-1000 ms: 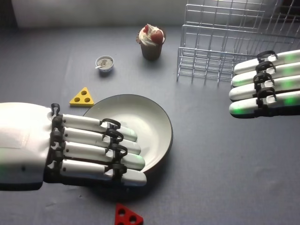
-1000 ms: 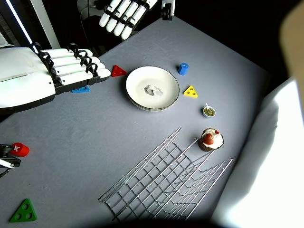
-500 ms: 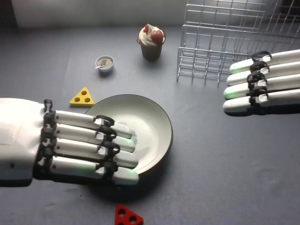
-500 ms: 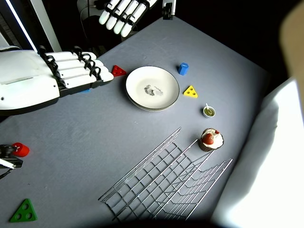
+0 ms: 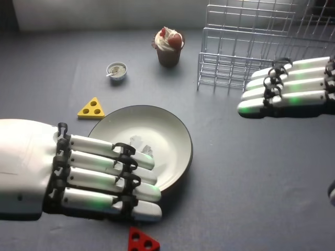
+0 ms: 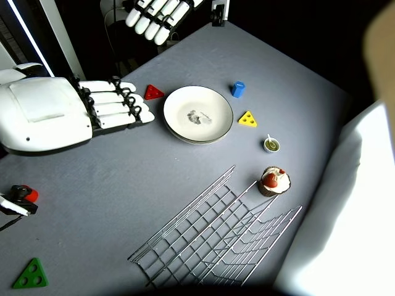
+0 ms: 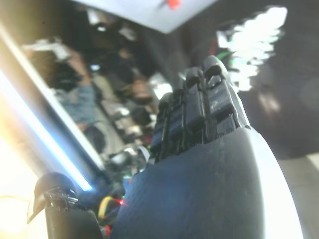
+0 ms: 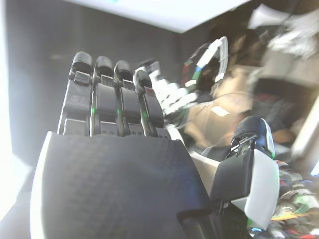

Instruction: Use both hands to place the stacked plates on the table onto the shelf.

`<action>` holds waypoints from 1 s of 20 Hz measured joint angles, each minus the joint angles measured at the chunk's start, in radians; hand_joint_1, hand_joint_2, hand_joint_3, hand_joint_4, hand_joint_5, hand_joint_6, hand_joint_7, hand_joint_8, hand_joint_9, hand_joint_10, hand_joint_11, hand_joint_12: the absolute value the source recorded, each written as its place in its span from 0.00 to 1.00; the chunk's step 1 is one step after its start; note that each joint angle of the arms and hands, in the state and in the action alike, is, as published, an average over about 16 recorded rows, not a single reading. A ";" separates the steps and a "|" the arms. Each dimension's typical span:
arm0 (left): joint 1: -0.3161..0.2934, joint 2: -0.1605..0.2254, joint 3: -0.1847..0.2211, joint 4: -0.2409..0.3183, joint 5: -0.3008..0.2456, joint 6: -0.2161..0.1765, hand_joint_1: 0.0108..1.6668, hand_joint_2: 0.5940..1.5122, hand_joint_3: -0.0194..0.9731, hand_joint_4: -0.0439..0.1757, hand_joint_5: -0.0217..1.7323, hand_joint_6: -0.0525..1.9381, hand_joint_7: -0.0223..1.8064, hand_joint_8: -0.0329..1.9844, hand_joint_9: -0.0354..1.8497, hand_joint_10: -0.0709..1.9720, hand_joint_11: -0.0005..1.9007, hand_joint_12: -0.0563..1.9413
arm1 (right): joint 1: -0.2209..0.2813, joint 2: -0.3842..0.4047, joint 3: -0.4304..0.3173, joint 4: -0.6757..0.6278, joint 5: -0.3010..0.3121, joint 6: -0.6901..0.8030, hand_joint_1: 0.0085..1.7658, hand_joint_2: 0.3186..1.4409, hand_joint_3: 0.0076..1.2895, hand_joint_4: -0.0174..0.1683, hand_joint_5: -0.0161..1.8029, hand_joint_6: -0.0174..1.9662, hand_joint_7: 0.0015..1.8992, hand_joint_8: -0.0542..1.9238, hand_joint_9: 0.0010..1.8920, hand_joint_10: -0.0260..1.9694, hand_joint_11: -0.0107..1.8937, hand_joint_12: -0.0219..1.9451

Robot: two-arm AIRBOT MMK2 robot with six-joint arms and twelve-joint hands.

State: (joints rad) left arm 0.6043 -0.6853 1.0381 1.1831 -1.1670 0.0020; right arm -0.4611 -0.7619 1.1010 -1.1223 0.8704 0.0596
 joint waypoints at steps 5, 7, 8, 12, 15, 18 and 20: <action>0.018 0.006 0.024 0.013 0.031 0.000 0.08 0.31 0.01 0.17 0.07 0.03 0.09 0.01 0.09 0.04 0.06 0.07 | -0.005 -0.022 0.002 0.019 -0.044 0.011 0.01 0.48 0.01 0.11 0.07 0.02 0.07 0.03 0.06 0.02 0.07 0.02; 0.024 0.007 0.037 0.023 0.047 0.000 0.08 0.32 0.01 0.17 0.07 0.03 0.09 0.01 0.09 0.04 0.06 0.07 | -0.004 -0.030 0.003 0.018 -0.057 0.012 0.01 0.48 0.01 0.11 0.07 0.02 0.07 0.03 0.06 0.02 0.07 0.02; 0.027 0.007 0.043 0.027 0.055 0.000 0.08 0.32 0.01 0.17 0.07 0.03 0.09 0.01 0.09 0.04 0.06 0.07 | -0.004 -0.034 0.004 0.016 -0.063 0.012 0.01 0.48 0.01 0.11 0.07 0.02 0.07 0.03 0.07 0.02 0.07 0.02; 0.038 -0.002 0.071 0.050 0.089 0.000 0.08 0.33 0.01 0.17 0.08 0.03 0.10 0.01 0.10 0.04 0.06 0.07 | -0.002 -0.046 0.005 0.005 -0.076 0.011 0.01 0.48 0.01 0.11 0.07 0.02 0.07 0.03 0.07 0.02 0.07 0.02; 0.049 -0.017 0.089 0.069 0.122 0.000 0.08 0.33 0.01 0.17 0.08 0.03 0.10 0.01 0.10 0.04 0.06 0.07 | -0.004 -0.057 0.008 -0.003 -0.080 0.012 0.01 0.48 0.01 0.11 0.07 0.02 0.07 0.03 0.07 0.02 0.07 0.02; 0.060 -0.039 0.106 0.081 0.158 0.000 0.08 0.34 0.01 0.18 0.09 0.03 0.11 0.01 0.11 0.04 0.07 0.07 | -0.007 -0.069 0.013 -0.010 -0.082 0.015 0.01 0.49 0.01 0.11 0.07 0.02 0.07 0.03 0.06 0.02 0.07 0.02; 0.066 -0.059 0.120 0.084 0.181 0.000 0.08 0.34 0.01 0.18 0.09 0.03 0.11 0.01 0.11 0.04 0.07 0.07 | -0.008 -0.078 0.016 -0.013 -0.084 0.017 0.01 0.49 0.01 0.10 0.07 0.02 0.07 0.03 0.06 0.02 0.07 0.02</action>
State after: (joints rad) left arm 0.6706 -0.7440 1.1582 1.2667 -0.9864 0.0021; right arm -0.4690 -0.8402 1.1169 -1.1350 0.7867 0.0771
